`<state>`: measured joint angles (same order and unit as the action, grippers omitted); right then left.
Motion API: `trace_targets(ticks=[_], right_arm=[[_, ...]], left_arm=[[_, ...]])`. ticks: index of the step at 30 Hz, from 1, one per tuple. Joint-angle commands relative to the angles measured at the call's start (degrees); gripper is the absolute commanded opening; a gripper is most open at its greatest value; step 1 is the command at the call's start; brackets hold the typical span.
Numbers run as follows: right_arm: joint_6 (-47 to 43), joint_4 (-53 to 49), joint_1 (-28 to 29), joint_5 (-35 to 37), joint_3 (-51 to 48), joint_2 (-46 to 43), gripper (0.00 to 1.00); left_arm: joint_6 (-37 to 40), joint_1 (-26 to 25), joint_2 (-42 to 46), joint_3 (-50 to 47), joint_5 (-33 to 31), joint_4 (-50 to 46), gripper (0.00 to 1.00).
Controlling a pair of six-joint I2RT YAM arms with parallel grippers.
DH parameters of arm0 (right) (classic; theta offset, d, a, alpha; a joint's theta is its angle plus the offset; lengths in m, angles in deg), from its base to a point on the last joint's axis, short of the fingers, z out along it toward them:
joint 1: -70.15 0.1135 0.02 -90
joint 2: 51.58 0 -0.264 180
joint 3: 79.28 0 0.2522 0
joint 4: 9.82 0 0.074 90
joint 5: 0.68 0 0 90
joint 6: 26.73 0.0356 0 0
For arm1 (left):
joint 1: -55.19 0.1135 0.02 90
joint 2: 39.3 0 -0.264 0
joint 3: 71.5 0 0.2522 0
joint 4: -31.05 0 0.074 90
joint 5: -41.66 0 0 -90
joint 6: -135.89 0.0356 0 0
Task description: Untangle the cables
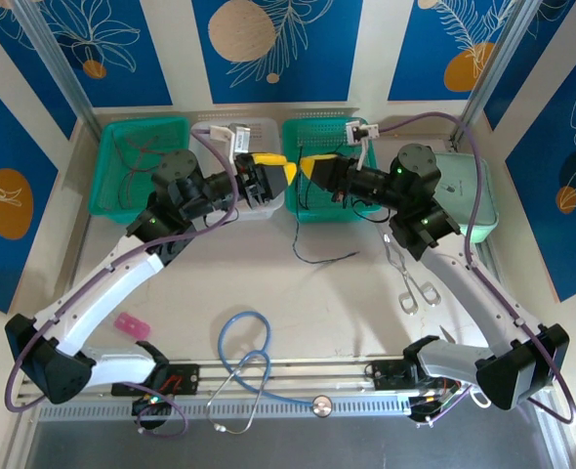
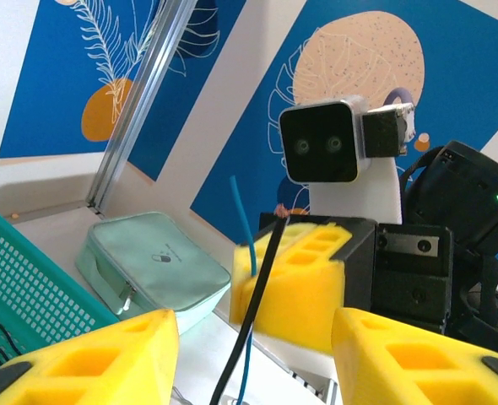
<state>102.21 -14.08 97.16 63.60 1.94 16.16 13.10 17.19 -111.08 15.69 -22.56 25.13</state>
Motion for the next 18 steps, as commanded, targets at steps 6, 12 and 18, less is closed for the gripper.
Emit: trace_targets(ticks=[6,12,18], right_arm=[[-2.7,-1.0,2.7,0.1,0.9,1.4,0.00],[-2.8,-1.3,2.9,0.7,0.8,1.1,0.00],[-3.1,-2.1,2.3,1.5,0.7,-0.1,0.00]], left_arm=[[1.3,-0.1,-1.0,1.8,0.0,0.3,0.48],[1.9,-0.1,-0.6,1.6,-0.5,0.2,0.23],[2.4,0.0,0.8,0.2,-2.2,0.2,0.00]])
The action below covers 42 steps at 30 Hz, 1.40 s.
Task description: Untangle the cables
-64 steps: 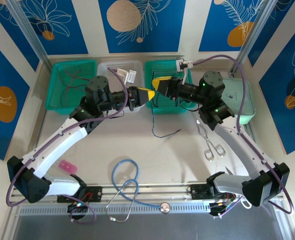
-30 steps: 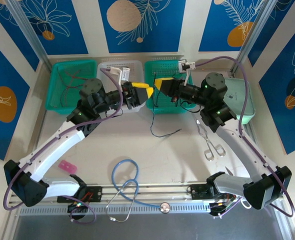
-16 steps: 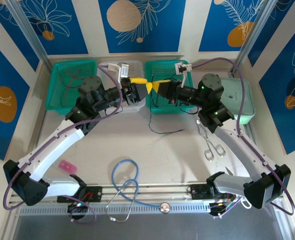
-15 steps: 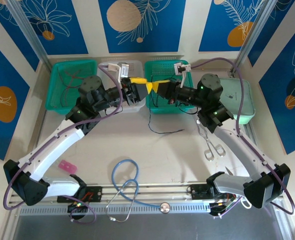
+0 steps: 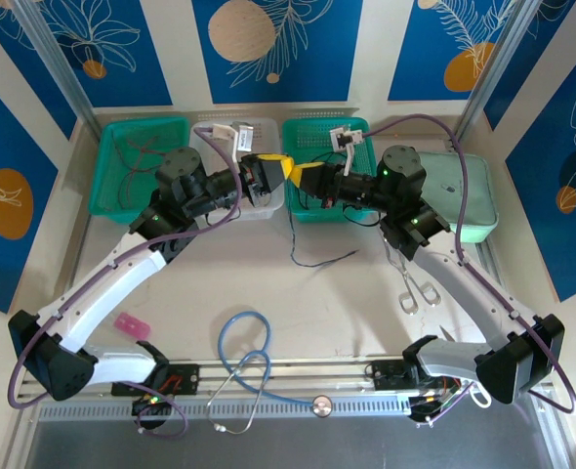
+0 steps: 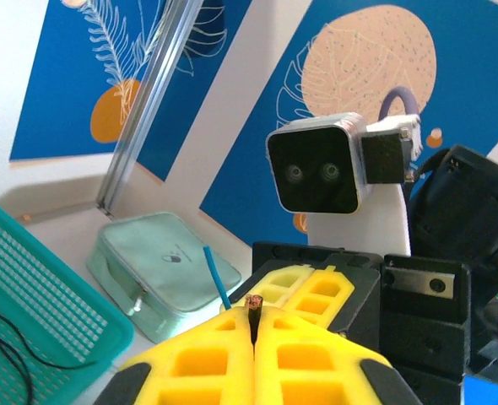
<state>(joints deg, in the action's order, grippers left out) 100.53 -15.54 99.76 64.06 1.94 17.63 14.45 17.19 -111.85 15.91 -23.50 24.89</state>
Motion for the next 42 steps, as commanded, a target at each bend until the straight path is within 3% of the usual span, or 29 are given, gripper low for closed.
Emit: trace_targets(ticks=[1,11,18,27,36,42], right_arm=[[-1.5,-0.7,-0.6,1.1,0.7,-1.8,0.00],[-2.0,-3.9,-4.0,4.5,-0.3,-6.3,0.00],[-2.7,-10.0,-9.3,14.3,-1.7,-13.7,0.00],[-1.6,-14.4,-15.0,27.2,-2.9,-20.9,0.00],[-1.1,-17.5,-16.4,47.8,-3.0,-25.6,0.00],[-2.7,-18.6,-20.4,48.7,-1.2,-27.0,0.00]], left_arm=[[1.2,0.0,2.0,-0.4,-1.9,0.4,0.00],[4.2,2.4,5.6,-2.0,-6.7,-3.6,0.00],[8.6,11.5,12.3,-3.3,-14.0,-13.2,0.00],[4.7,25.0,18.9,-5.4,-19.5,-18.3,0.00],[5.7,30.5,19.6,-2.3,-21.7,-19.4,0.00],[6.4,33.0,20.5,-2.5,-21.3,-19.9,0.00]])
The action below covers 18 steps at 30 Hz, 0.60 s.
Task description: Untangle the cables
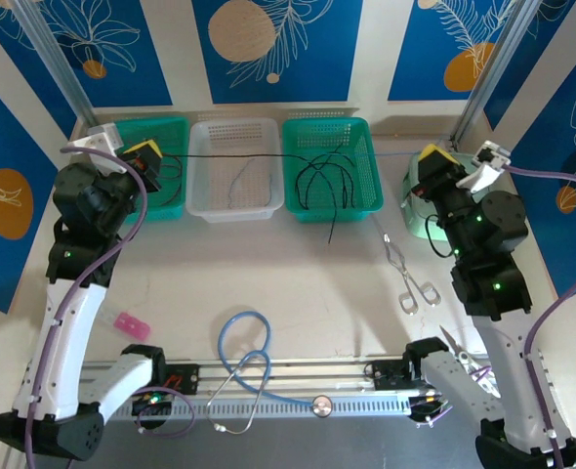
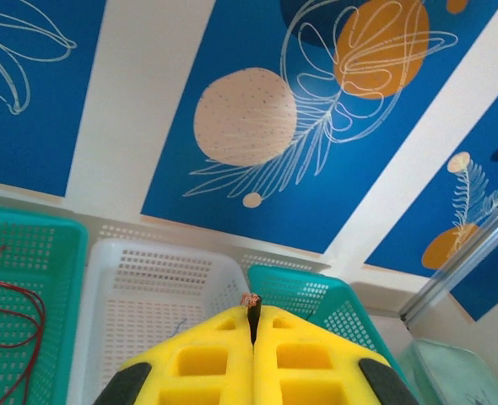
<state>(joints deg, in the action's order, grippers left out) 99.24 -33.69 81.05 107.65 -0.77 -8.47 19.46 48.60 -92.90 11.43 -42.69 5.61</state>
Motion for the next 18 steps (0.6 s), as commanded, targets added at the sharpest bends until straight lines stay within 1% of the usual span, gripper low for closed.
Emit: trace_targets(ticks=[1,4,7,12,15,18], right_arm=[[-1.6,-0.7,-2.2,5.1,1.8,-1.0,0.00],[-2.6,-1.5,-3.8,6.6,2.7,-1.2,0.00],[-1.7,-4.2,-5.4,12.4,3.6,-1.6,0.00],[3.6,-12.5,-8.3,23.1,4.6,-2.0,0.00],[4.6,-14.2,-10.2,25.3,4.8,-2.3,0.00],[4.5,-15.1,-11.9,26.2,5.2,-2.5,0.00]], left_arm=[[1.5,1.9,1.6,1.9,-2.3,-0.9,0.00],[1.6,3.2,1.9,1.8,-2.6,-1.3,0.00],[2.0,4.7,1.7,2.0,-1.1,-1.9,0.00],[2.1,7.2,0.7,1.3,-0.3,-2.5,0.00],[0.2,10.3,0.3,-0.7,0.8,-1.0,0.00],[-3.0,14.9,-0.4,-2.9,2.9,0.5,0.00]])
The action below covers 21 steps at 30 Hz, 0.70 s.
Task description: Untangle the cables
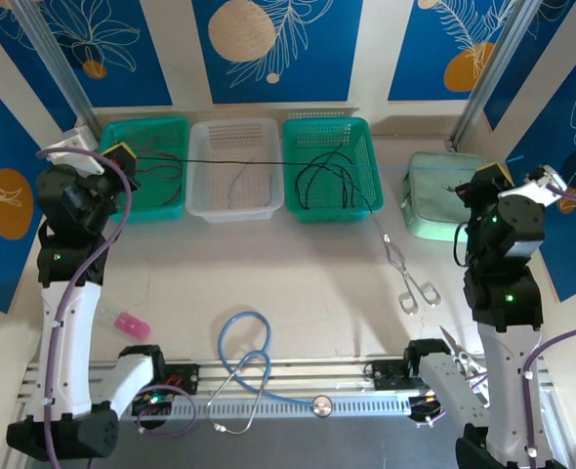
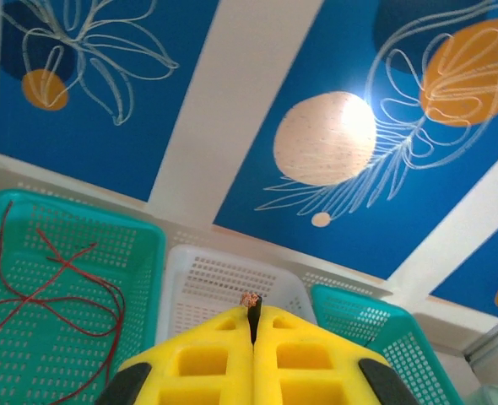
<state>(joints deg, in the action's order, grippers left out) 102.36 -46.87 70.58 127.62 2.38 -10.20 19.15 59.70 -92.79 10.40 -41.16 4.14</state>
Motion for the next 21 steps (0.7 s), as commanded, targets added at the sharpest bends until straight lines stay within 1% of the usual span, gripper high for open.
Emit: trace_targets(ticks=[1,3,6,7,12,14,16,18,21], right_arm=[[1.4,-2.3,-1.8,6.5,2.2,-0.8,0.00],[1.6,-3.1,-2.8,7.4,2.5,-1.1,0.00],[2.4,-4.5,-3.8,10.1,2.7,-1.6,0.00],[2.9,-4.9,-4.1,11.1,2.7,-1.7,0.00],[3.8,-6.1,-5.7,14.1,2.8,-2.4,0.00],[4.1,-6.2,-6.3,14.4,2.8,-2.5,0.00],[4.5,-6.9,-6.7,14.8,3.0,-2.5,0.00],[5.0,-7.7,-7.0,16.7,3.2,-2.5,0.00],[4.2,-7.4,-8.0,18.1,2.9,-2.7,0.00]], left_arm=[[-4.0,5.2,-0.7,-2.7,1.9,2.4,0.00],[-7.3,8.5,-0.7,-4.9,3.0,3.8,0.00],[-10.6,10.7,0.0,-7.8,1.6,5.3,0.00],[-11.1,10.9,0.3,-8.5,1.1,5.5,0.00],[-12.4,11.5,2.7,-12.0,-5.6,5.7,0.00],[-12.5,12.0,3.6,-13.7,-6.3,7.5,0.00],[-12.6,12.4,3.6,-13.9,-7.0,6.8,0.00],[-12.7,13.2,3.4,-14.4,-7.8,6.6,0.00],[-15.4,15.4,3.4,-16.8,-8.9,7.4,0.00]])
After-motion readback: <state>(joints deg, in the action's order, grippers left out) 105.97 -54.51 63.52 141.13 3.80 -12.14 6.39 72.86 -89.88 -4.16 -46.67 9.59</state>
